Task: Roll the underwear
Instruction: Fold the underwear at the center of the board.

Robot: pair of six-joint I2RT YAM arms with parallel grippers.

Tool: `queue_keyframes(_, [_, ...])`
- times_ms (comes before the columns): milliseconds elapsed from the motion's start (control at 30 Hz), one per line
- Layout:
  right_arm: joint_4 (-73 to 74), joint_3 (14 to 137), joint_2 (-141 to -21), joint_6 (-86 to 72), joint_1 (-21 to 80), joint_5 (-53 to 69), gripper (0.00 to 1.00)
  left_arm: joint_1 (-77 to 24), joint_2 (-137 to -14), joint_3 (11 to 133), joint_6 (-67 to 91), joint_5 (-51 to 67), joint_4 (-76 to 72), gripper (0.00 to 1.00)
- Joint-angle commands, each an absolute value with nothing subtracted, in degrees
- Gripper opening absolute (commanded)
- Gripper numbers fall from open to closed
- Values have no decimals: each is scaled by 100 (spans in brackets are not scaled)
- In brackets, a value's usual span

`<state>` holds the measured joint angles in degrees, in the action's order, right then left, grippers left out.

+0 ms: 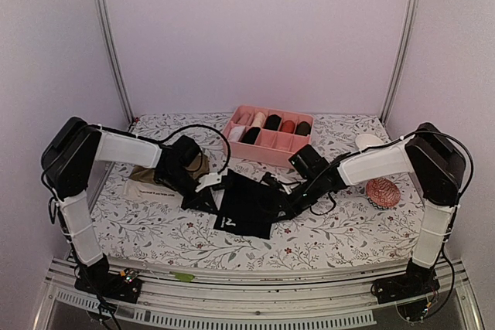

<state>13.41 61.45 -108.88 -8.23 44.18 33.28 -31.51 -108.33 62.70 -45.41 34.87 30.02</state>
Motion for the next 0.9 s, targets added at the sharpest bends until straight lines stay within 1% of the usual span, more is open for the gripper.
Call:
queue_keyframes(0, [1424, 6187, -10799, -871, 4474, 3358, 0, -3173, -10469, 6240, -4607, 3506, 3081, 0])
queue_keyframes(300, [1632, 6226, -10487, -925, 4576, 3456, 0, -3173, -10271, 6286, -4807, 3692, 3507, 0])
queue_keyframes(500, [1506, 6203, -10656, -1052, 4814, 3511, 0, -3171, -10338, 6128, -4843, 3692, 3463, 0])
queue_keyframes(867, [1379, 6068, -10907, -1037, 4839, 3516, 0, -3202, -10563, 5968, -4886, 3561, 3280, 0])
